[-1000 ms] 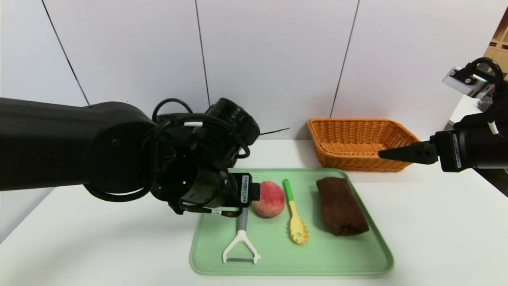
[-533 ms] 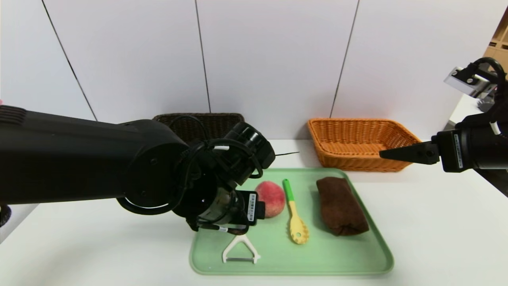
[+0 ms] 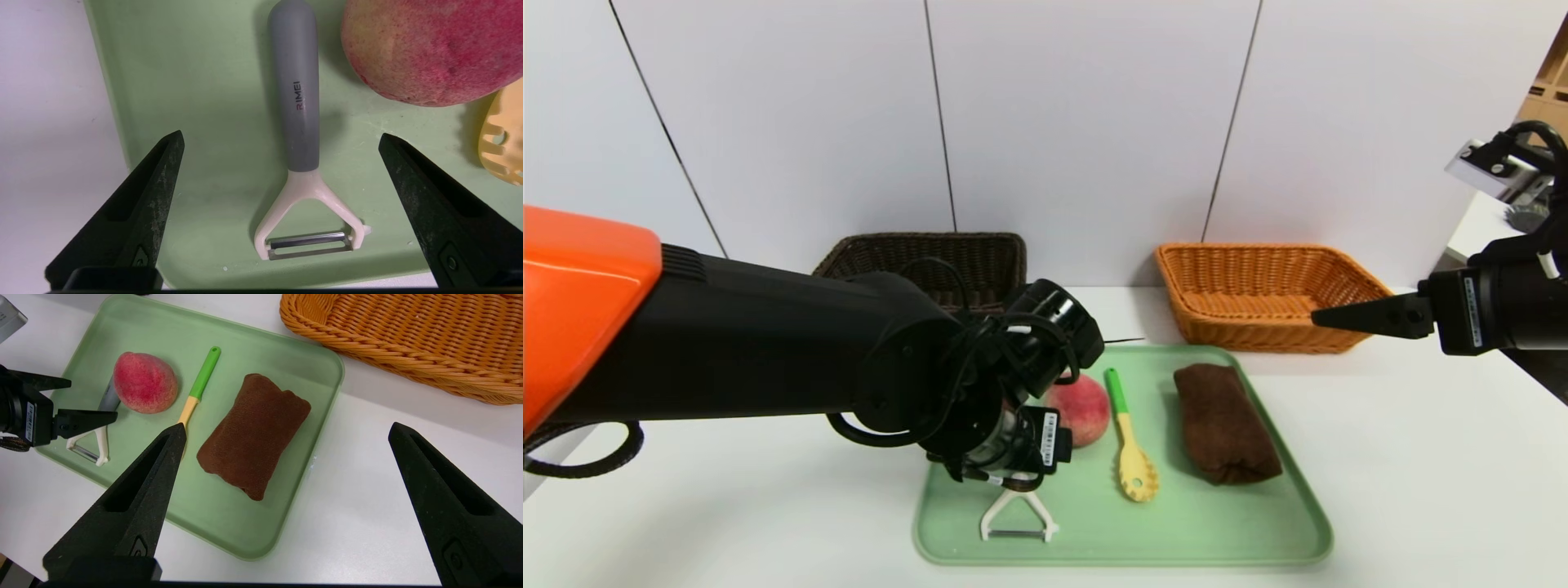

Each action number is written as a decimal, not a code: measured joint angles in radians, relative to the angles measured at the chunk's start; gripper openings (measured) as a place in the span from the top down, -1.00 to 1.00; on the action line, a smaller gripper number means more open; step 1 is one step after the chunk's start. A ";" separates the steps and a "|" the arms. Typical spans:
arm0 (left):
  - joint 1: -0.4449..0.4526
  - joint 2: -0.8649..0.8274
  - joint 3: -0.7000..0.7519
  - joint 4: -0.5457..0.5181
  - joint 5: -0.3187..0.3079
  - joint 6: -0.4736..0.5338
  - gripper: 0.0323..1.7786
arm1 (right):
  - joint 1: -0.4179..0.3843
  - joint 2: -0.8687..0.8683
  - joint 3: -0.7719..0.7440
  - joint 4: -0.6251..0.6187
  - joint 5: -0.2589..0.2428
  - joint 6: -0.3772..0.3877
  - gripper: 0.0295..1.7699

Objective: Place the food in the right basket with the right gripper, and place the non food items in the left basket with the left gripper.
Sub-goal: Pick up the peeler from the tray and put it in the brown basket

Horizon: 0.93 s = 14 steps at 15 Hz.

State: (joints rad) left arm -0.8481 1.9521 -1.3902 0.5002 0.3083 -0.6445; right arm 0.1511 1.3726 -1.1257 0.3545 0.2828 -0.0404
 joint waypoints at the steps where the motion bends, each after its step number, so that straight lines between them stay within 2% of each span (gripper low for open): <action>1: 0.003 0.010 -0.006 0.000 0.000 0.000 -0.90 | -0.002 0.000 0.002 0.001 0.000 0.000 -0.93; 14: 0.026 0.062 -0.040 0.006 0.000 -0.006 -0.90 | -0.010 -0.014 0.012 0.003 0.001 0.000 -0.93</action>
State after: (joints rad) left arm -0.8226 2.0143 -1.4298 0.5064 0.3079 -0.6509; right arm 0.1409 1.3581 -1.1140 0.3574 0.2836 -0.0402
